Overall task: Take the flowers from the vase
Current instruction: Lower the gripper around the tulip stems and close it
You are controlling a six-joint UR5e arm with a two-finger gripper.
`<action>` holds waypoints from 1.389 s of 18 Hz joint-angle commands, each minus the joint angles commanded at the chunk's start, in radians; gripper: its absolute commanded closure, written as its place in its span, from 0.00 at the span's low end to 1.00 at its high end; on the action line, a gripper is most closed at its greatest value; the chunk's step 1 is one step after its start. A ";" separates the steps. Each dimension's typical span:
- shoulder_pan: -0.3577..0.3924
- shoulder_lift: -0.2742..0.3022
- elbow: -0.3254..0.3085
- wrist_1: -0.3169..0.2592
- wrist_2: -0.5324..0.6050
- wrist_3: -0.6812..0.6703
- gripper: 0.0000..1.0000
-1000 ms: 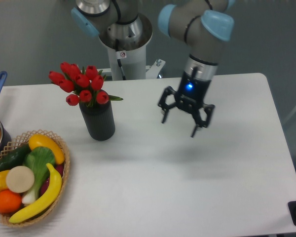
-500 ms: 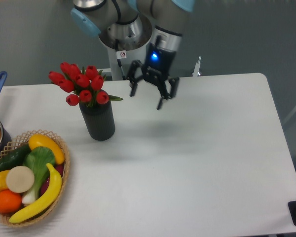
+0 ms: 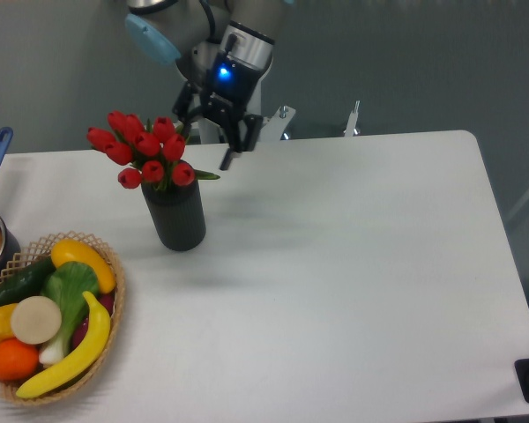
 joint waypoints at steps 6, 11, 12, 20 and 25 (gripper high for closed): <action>-0.022 -0.044 0.008 0.000 -0.129 0.000 0.00; -0.022 -0.075 0.017 0.011 -0.163 0.002 0.00; -0.022 -0.084 0.023 0.011 -0.163 0.002 0.00; -0.031 -0.137 0.051 0.011 -0.166 0.002 0.37; -0.031 -0.130 0.052 0.011 -0.166 0.000 0.99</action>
